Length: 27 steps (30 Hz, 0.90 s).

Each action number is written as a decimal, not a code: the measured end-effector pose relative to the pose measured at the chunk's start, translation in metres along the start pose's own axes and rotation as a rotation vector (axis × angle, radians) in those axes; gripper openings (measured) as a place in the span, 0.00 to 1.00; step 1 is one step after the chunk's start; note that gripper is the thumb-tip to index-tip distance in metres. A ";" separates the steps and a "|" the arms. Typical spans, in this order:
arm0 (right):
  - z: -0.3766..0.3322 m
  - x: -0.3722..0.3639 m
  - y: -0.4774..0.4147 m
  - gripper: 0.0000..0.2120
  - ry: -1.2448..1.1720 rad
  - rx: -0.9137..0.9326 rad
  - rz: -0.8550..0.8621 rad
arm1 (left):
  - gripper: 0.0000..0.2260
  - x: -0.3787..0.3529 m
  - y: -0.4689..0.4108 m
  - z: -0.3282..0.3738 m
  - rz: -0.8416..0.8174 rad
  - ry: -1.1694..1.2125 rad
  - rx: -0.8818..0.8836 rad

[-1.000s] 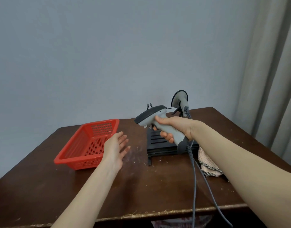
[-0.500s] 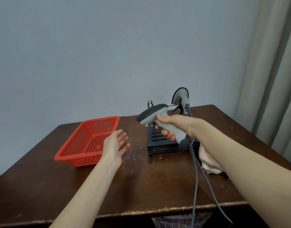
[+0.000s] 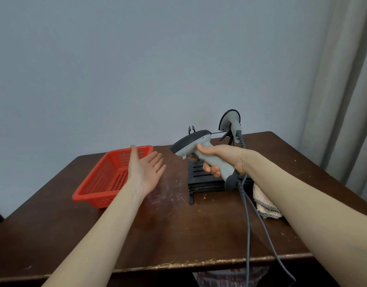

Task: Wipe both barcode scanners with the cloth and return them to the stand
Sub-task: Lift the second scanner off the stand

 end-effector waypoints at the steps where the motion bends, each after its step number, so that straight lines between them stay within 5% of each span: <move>1: -0.001 -0.001 -0.001 0.31 0.011 0.002 -0.003 | 0.40 -0.002 -0.002 0.002 -0.030 0.017 0.014; 10: -0.004 -0.008 -0.001 0.20 0.124 -0.009 0.022 | 0.45 -0.012 -0.013 0.008 -0.107 -0.005 0.046; 21: -0.005 -0.009 -0.001 0.28 0.136 0.004 0.018 | 0.47 -0.010 -0.019 0.004 -0.135 -0.057 0.066; 27: -0.005 -0.008 0.000 0.19 0.132 -0.012 0.042 | 0.47 -0.010 -0.022 0.003 -0.142 -0.060 0.069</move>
Point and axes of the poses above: each hand's wrist, its own y-axis away from the middle knuckle, its own x-axis out of the back of the hand, z = x × y, the point moved 9 cm from there along -y, towards the middle knuckle, and after that the axes turned 1 degree about z, right-handed, at the moved point
